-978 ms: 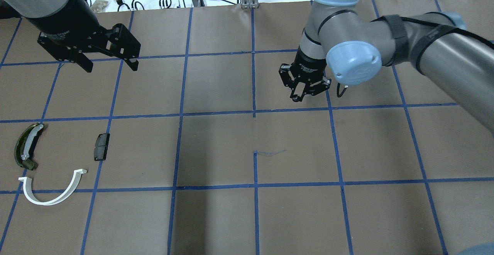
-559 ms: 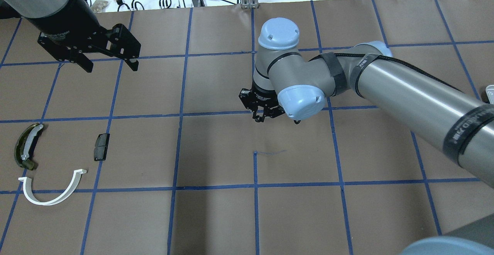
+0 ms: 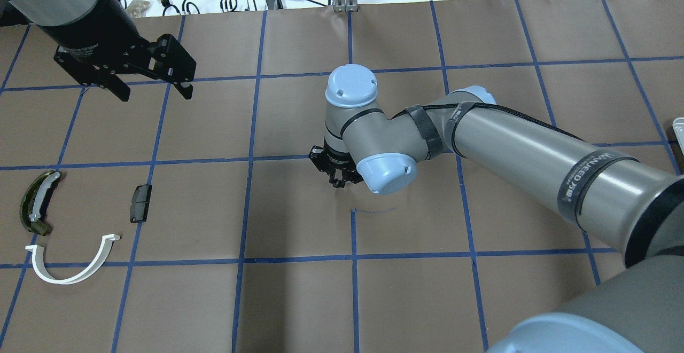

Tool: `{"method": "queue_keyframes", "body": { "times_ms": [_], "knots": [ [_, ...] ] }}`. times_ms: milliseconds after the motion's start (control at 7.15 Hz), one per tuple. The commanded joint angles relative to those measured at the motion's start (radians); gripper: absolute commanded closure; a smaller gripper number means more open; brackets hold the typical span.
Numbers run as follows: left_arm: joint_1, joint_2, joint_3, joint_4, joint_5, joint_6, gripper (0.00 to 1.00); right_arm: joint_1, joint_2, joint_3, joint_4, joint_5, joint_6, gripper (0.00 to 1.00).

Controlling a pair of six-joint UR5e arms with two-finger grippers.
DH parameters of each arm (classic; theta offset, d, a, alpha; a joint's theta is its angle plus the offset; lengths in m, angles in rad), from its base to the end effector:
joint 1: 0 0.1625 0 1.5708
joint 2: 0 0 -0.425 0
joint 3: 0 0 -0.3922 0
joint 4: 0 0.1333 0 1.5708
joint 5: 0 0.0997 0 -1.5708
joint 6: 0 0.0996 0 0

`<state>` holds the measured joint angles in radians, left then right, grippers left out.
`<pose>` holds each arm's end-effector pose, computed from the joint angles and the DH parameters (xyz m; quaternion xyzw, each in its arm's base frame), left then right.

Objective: Place bearing gear from tray to pile

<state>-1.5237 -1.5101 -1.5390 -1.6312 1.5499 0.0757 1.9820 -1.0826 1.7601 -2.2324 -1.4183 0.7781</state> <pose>-0.1132 -0.4734 0.5266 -0.0145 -0.9997 0.0167 0.0094 0.3771 -0.4934 0.1920 0.1825 0.9802 0.0492 0.0587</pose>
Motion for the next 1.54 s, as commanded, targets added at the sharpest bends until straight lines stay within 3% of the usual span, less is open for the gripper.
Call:
{"method": "queue_keyframes", "body": {
  "times_ms": [0, 280, 699, 839, 978, 1118, 1398],
  "knots": [
    [-0.001, -0.008, -0.016, 0.042, 0.002, -0.007, 0.0, -0.04, -0.037, -0.004, -0.003, -0.001, -0.043, 0.0],
    [0.002, -0.025, -0.01, 0.008, -0.016, -0.022, 0.0, -0.202, -0.155, 0.002, 0.051, 0.004, -0.294, 0.0],
    [-0.119, -0.168, -0.036, 0.134, -0.018, -0.097, 0.0, -0.594, -0.31, 0.001, 0.354, -0.005, -0.712, 0.0],
    [-0.143, -0.217, -0.083, 0.257, -0.03, -0.132, 0.0, -0.735, -0.336, 0.001, 0.417, -0.023, -0.885, 0.0],
    [-0.173, -0.272, -0.136, 0.359, -0.116, -0.17, 0.0, -0.884, -0.338, 0.005, 0.445, -0.062, -1.063, 0.0],
    [-0.235, -0.345, -0.168, 0.452, -0.143, -0.245, 0.0, -1.014, -0.336, 0.005, 0.461, -0.092, -1.221, 0.0],
    [-0.327, -0.454, -0.17, 0.609, -0.127, -0.329, 0.0, -1.202, -0.326, 0.004, 0.427, -0.175, -1.486, 0.0]
  ]
}}
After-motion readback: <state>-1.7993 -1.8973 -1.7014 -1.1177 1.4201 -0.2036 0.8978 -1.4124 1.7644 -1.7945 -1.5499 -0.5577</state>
